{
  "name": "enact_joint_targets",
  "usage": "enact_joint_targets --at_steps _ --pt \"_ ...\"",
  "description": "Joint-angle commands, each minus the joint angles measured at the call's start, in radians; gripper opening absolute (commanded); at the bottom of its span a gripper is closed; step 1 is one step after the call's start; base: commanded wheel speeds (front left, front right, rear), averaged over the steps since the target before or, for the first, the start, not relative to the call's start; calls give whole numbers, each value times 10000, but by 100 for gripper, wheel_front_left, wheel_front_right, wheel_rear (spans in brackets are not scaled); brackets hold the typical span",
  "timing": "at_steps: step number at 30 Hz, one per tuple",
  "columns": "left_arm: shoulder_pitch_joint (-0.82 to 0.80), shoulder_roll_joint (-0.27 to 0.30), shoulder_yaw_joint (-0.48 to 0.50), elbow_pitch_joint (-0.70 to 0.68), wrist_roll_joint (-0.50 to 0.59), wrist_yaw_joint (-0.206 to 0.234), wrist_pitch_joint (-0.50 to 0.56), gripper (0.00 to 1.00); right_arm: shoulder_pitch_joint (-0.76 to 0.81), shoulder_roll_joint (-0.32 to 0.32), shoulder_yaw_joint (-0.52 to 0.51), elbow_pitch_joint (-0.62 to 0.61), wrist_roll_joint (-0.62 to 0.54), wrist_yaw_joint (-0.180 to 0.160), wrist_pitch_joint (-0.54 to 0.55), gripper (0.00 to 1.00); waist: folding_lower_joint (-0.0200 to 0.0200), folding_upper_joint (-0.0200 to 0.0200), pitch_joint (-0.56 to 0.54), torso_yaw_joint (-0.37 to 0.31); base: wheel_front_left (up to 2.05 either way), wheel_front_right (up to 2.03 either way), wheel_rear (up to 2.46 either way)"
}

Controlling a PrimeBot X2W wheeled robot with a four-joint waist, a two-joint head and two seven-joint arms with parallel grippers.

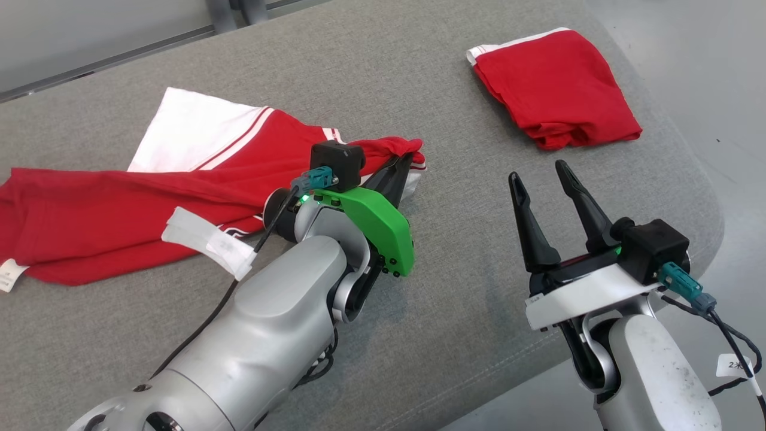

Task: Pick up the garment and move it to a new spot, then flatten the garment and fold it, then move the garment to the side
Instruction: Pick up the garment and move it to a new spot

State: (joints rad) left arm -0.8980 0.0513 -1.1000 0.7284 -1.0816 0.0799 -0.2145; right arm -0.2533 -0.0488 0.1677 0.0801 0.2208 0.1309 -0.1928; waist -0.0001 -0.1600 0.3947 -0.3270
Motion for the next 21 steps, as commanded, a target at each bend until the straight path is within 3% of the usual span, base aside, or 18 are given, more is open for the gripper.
enact_joint_targets --at_steps 1,7,14,19,21 --pt "-136 -5 -136 119 -245 84 -121 100 -52 -33 -5 74 58 -3 -81 100 1 1 22 -132 0 0 0" --pt "-195 2 -601 265 -787 -57 -276 100 61 -30 -270 223 -61 -3 -172 100 1 1 -5 118 0 0 0" --pt "-247 -2 -937 230 -1167 -217 -453 100 334 -33 -679 159 -302 -3 -78 100 1 1 -424 993 0 0 0" --pt "-302 -10 -644 463 -1009 -257 -508 100 596 -37 -827 -5 -450 -3 108 100 1 1 -765 1600 0 0 0" --pt "-145 -2 -85 525 -521 -197 -515 100 776 -33 -943 -109 -503 -3 209 100 1 1 -943 1912 0 0 0"
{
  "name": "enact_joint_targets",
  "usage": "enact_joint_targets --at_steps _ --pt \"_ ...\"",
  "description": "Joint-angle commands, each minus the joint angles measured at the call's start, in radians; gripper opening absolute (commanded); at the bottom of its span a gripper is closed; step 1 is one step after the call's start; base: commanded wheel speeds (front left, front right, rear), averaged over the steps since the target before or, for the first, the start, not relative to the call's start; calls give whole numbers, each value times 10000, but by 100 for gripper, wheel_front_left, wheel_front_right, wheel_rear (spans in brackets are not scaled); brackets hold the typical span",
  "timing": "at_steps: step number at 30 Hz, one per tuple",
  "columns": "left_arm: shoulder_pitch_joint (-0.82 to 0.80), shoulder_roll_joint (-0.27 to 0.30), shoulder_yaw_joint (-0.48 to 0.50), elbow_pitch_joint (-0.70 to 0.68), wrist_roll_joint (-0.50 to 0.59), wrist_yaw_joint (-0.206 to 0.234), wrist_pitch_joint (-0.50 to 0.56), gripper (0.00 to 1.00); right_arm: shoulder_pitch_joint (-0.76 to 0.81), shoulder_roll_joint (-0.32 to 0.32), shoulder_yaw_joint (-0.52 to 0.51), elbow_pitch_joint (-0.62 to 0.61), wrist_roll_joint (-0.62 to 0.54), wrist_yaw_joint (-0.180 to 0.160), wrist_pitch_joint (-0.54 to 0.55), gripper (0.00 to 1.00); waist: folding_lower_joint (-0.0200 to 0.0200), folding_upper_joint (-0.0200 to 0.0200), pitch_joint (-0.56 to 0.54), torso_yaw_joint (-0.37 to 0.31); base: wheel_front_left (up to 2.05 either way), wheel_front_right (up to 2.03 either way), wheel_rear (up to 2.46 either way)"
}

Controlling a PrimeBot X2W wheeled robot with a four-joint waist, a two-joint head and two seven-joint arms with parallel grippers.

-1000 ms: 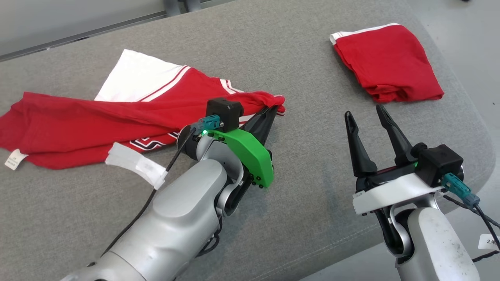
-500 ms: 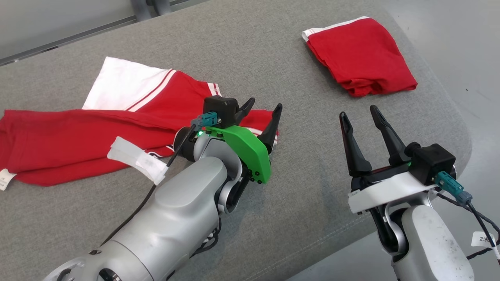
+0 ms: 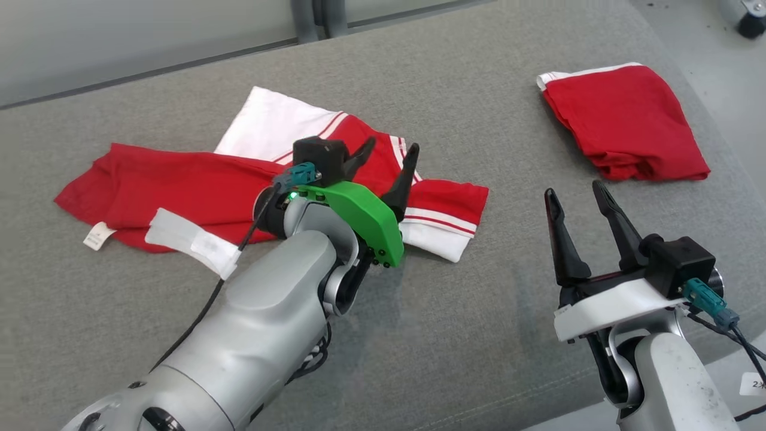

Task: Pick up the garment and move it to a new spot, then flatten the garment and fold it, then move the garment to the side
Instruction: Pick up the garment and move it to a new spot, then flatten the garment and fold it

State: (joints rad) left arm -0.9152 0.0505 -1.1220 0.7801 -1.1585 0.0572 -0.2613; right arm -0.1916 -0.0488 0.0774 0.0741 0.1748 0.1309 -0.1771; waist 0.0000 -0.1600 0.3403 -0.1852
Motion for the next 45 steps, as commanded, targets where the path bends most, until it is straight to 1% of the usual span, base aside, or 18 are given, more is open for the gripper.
enact_joint_targets --at_steps 1,5,9,12,16,22,27,33,38,44,45 --pt "183 5 387 1 389 55 -47 100 245 -36 -85 -89 -56 -3 63 100 0 0 -456 584 0 0 0" --pt "778 167 1296 73 932 40 -40 100 444 -31 -196 -233 -95 -2 167 100 0 0 -596 830 0 0 0" --pt "1241 413 2020 417 1289 179 -41 100 532 -36 -220 -387 -114 -3 275 100 0 0 -598 894 0 0 0" --pt "1293 528 2379 854 1338 257 -44 100 528 -33 -139 -494 -123 -3 342 100 0 0 -472 833 0 0 0" --pt "895 765 2637 1543 1307 309 -43 100 357 -34 -28 -600 -89 -3 359 100 0 0 -182 618 0 0 0" --pt "102 1052 2693 2490 1399 278 154 100 146 -34 78 -678 -92 -3 332 100 0 0 369 232 0 0 0" --pt "-497 1208 2755 3125 1394 523 478 100 -35 -28 80 -705 -106 -3 251 100 0 0 750 65 0 0 0" --pt "-1174 1134 2683 3944 1426 886 1241 100 -243 -30 179 -590 -48 -3 142 100 0 0 1125 -71 0 0 0" --pt "-1466 1071 2584 4462 1461 1174 1904 100 -393 -33 325 -444 8 -3 53 100 0 0 1228 -194 0 0 0" --pt "-1331 1118 2530 4727 1399 1152 2285 100 -443 -34 403 -291 47 -3 -33 100 0 0 1244 -339 0 0 0" --pt "-1288 1144 2501 4757 1410 1147 2312 87 -452 -34 406 -274 40 -3 -49 100 0 0 1246 -357 0 0 0"
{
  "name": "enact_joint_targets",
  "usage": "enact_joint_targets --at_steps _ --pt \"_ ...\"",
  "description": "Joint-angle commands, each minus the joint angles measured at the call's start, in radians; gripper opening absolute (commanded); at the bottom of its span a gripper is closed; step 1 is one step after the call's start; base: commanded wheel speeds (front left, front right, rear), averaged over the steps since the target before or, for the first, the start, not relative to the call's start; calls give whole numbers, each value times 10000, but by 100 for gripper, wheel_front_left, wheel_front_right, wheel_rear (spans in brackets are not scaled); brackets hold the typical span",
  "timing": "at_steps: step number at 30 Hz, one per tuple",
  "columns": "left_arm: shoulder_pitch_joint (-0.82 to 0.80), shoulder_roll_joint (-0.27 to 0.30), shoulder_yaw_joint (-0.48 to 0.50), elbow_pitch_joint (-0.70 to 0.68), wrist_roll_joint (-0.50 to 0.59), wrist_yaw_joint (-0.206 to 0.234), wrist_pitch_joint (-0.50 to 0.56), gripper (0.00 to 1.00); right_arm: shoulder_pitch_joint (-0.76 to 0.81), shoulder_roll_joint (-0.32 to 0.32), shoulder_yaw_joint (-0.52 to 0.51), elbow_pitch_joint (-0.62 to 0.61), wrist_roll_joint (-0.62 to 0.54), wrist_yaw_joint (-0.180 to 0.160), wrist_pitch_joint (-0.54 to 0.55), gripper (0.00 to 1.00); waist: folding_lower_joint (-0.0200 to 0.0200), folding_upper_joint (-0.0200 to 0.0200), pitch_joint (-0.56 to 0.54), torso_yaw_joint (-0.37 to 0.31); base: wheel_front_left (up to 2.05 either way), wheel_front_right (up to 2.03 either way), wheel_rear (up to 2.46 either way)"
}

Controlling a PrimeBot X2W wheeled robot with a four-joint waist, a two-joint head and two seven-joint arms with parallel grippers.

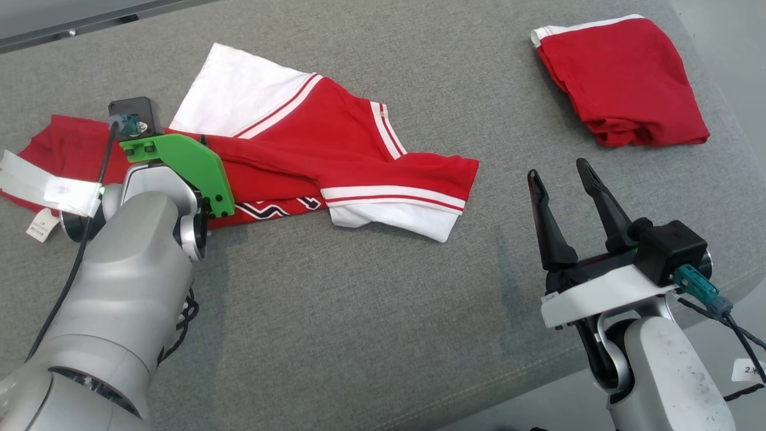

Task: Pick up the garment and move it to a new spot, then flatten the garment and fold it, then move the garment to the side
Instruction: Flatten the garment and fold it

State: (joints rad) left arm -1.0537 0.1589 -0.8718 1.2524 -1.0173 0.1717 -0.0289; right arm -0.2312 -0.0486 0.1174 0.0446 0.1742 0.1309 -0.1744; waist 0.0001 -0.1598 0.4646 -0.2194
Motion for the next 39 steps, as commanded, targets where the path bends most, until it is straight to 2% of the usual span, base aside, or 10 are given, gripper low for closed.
enact_joint_targets --at_steps 1,2,3,12,21,25,28,36,39 --pt "131 81 -16 52 7 -27 2 54 -59 -35 5 34 40 -3 -73 100 -1 -1 1 -28 0 0 0" --pt "167 85 -10 70 -19 -48 26 22 -60 -35 -6 46 37 -3 -80 100 -1 -1 -2 -30 0 0 0" --pt "198 80 -4 81 -46 -77 40 0 -51 -33 -22 52 37 -3 -98 100 -1 -1 -9 -23 0 0 0" --pt "383 -100 129 81 -254 -603 -502 0 56 -36 -118 176 20 -3 -149 100 -1 -1 -214 255 0 0 0" --pt "853 -278 178 -296 -200 -1446 -1919 0 402 -35 -557 153 -135 -3 -105 100 -1 -1 -778 1105 0 0 0" --pt "1431 -243 162 -719 -11 -1540 -2313 0 592 -36 -755 66 -214 -3 -29 100 -1 -1 -1050 1584 0 0 0" --pt "1936 -172 446 -1482 186 -1335 -2378 0 779 -35 -871 56 -237 -3 29 100 -1 -1 -1283 1949 0 0 0" --pt "5002 57 1816 -5306 1613 84 -2364 0 1131 -36 -970 -71 -264 -3 209 100 -1 -1 -1720 2613 0 0 0" --pt "6179 13 2041 -6408 2017 514 -2365 0 1160 -35 -936 -136 -273 -2 257 100 -1 -1 -1775 2729 0 0 0"
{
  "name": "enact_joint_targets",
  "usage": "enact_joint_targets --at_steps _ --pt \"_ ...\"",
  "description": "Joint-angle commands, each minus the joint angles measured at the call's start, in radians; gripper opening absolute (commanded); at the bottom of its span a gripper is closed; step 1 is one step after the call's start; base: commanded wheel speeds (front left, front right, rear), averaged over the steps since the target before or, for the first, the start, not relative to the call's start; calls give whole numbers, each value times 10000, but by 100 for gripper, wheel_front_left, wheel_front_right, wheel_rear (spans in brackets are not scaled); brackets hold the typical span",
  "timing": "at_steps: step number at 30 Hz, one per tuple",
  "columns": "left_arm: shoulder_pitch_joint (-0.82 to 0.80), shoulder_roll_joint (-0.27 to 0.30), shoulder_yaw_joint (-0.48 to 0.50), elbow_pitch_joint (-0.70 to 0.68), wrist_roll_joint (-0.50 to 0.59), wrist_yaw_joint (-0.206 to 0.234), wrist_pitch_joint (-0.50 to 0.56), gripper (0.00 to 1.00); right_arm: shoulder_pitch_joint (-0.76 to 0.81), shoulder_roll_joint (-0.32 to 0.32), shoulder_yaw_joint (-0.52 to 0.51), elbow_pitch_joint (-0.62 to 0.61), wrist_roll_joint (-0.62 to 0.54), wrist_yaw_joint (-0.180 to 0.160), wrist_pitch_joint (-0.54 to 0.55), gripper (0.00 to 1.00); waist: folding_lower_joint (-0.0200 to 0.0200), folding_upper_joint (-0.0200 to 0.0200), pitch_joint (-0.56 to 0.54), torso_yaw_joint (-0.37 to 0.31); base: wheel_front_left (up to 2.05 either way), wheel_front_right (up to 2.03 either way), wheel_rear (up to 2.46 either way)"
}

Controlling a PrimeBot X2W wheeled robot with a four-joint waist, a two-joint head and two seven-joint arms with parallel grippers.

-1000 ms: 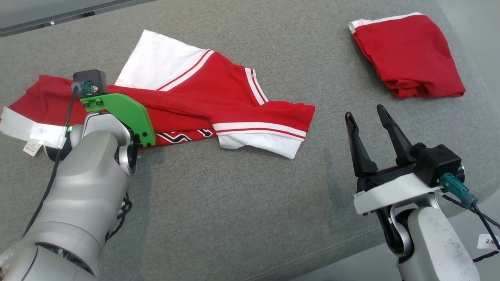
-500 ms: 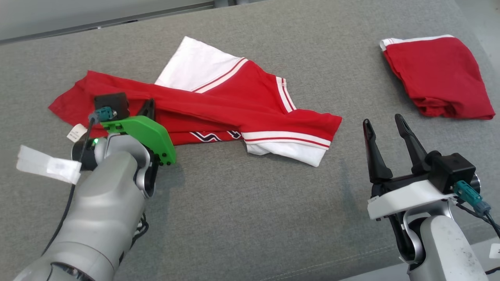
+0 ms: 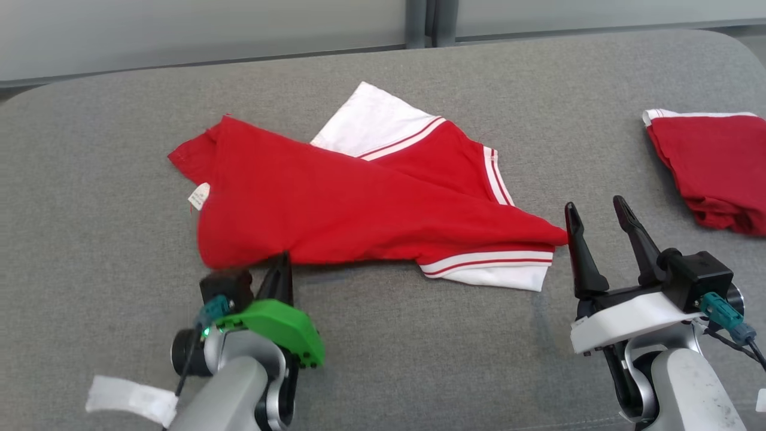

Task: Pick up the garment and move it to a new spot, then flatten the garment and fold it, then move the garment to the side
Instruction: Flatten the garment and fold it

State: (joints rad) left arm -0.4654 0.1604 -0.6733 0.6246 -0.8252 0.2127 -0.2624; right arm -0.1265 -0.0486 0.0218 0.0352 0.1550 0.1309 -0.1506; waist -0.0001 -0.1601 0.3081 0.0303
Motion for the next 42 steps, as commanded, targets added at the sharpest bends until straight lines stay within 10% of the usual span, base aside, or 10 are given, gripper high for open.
enact_joint_targets --at_steps 1,11,15,16,17,42 --pt "585 12 118 -418 192 239 -30 0 104 -32 52 -50 -84 -3 55 100 1 2 -217 247 0 0 0" --pt "1955 66 149 -1503 513 818 -31 0 -13 -36 187 -110 -95 -3 162 100 1 2 -152 180 0 0 0" --pt "1797 2 197 -1378 578 712 -31 47 -53 -33 167 -53 -118 -3 160 100 1 2 -181 54 0 0 0" --pt "1748 -13 202 -1339 628 685 -31 92 -55 -33 161 -38 -119 -3 160 100 1 2 -196 23 0 0 0" --pt "1680 -33 248 -1351 679 656 -31 100 -50 -37 150 -26 -121 -3 165 100 1 2 -211 -6 0 0 0" --pt "3425 783 2260 -3462 1684 700 -32 100 1025 -34 -734 499 -366 -3 485 100 1 2 -979 -682 0 0 0"
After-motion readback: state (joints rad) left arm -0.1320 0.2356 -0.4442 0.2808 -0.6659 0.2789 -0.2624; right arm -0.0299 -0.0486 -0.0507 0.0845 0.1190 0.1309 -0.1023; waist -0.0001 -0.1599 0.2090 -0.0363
